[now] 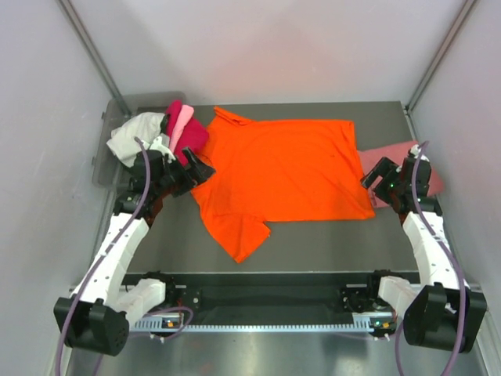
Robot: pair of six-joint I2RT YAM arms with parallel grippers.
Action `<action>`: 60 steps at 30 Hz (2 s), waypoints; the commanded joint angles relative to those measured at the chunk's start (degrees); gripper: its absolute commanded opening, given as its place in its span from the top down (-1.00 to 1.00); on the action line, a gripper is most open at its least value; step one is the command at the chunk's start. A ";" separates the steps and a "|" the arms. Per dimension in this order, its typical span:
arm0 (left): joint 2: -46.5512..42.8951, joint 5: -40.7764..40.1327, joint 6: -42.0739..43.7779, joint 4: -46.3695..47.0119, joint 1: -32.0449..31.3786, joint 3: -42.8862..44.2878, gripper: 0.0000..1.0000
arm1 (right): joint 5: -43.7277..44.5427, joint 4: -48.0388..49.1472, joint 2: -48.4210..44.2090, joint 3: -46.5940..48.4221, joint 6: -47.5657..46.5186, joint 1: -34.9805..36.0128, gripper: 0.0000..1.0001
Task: Fold and stack the t-shirts
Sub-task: Fold the tshirt
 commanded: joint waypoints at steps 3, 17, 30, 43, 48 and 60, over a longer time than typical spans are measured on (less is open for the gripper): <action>0.58 6.19 3.45 1.86 -0.65 -4.74 -0.97 | -0.83 1.99 -0.54 -1.32 -2.39 -0.59 -0.65; -6.63 -3.90 2.31 -0.85 -5.13 -10.28 -0.96 | 2.77 4.98 0.60 -5.10 -2.30 -0.59 -0.30; -6.99 -9.01 -3.92 -4.11 -14.36 -14.58 -0.90 | 12.26 5.07 6.05 -8.17 1.83 -0.50 -0.06; -8.56 -9.80 -12.10 -10.69 -18.32 -17.49 -0.78 | 9.54 10.69 14.57 -9.50 5.79 -0.58 0.18; -8.57 -10.33 -11.93 -13.60 -18.67 -17.40 -0.78 | 8.58 12.36 17.83 -10.37 6.05 -0.59 0.26; -3.91 -8.93 -11.31 -13.61 -21.57 -17.49 -0.67 | 8.93 12.98 16.60 -10.90 5.70 -0.59 1.00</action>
